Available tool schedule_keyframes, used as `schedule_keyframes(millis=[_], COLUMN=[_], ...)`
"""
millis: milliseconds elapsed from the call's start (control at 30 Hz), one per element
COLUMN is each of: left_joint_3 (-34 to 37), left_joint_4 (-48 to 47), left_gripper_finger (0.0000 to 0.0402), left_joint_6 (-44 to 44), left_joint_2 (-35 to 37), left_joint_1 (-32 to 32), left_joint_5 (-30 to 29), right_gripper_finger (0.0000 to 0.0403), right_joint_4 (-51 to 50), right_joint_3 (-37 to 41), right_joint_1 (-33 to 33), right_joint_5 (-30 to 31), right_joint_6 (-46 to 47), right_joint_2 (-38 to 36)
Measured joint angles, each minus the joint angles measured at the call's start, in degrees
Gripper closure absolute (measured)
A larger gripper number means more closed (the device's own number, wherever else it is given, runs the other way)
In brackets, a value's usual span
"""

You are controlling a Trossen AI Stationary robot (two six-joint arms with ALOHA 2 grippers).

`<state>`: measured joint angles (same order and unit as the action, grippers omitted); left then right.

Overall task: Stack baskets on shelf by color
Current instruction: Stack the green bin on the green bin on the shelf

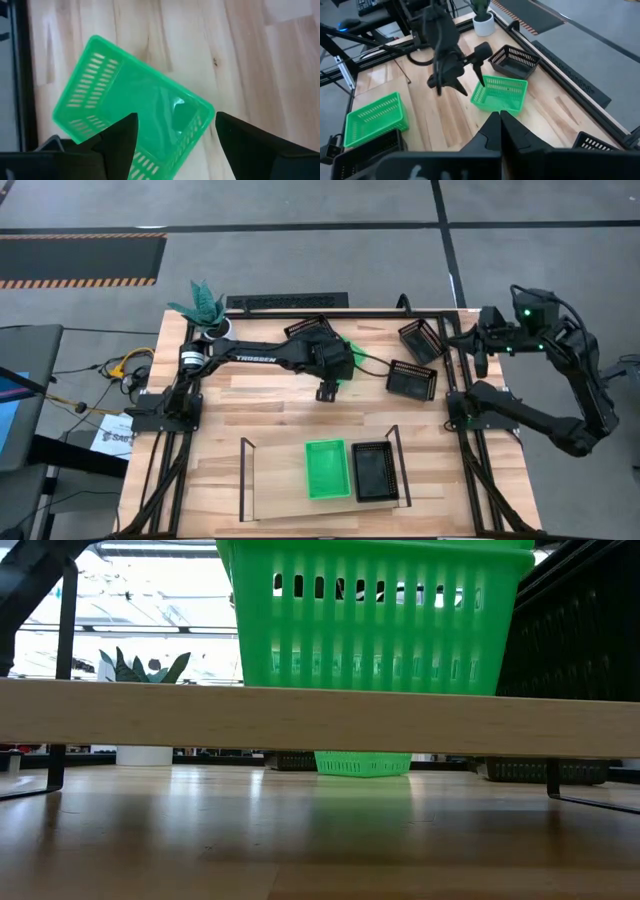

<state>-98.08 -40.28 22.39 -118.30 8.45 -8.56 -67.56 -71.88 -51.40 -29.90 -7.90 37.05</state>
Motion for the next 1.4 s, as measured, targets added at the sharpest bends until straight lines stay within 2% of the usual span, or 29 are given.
schedule_keyframes(millis=[200,733,867,1100,1233,1400], left_joint_3=[0.00,-0.09,-0.24,-0.53,-3.82,-12.28], left_joint_4=[-1.37,-2.96,-3.18,-4.36,-7.33,-15.20], left_gripper_finger=[0.0148,0.0156,0.0209,0.0383,0.0393,0.0400], left_joint_6=[-0.13,0.75,-0.40,-3.59,-7.32,-12.05], left_joint_2=[-0.22,-7.63,-7.57,-7.56,-7.56,-7.56], left_joint_1=[1.62,1.88,1.89,1.09,-0.45,-3.87], left_joint_5=[3.85,1.81,1.26,-3.67,-6.56,-9.01], right_gripper_finger=[0.0394,0.0394,0.0394,0.0394,0.0394,0.0394], right_joint_4=[-1.56,-2.07,-2.09,-2.61,-3.44,-4.31], right_joint_3=[0.00,0.00,0.00,0.00,0.00,0.00], right_joint_1=[0.00,0.03,0.02,0.02,0.02,0.02], right_joint_5=[0.01,0.00,0.01,0.01,0.01,0.01], right_joint_6=[0.00,-0.02,-0.04,-0.03,-0.04,-0.04], right_joint_2=[-1.46,-1.89,-1.89,-1.89,-1.89,-1.89])
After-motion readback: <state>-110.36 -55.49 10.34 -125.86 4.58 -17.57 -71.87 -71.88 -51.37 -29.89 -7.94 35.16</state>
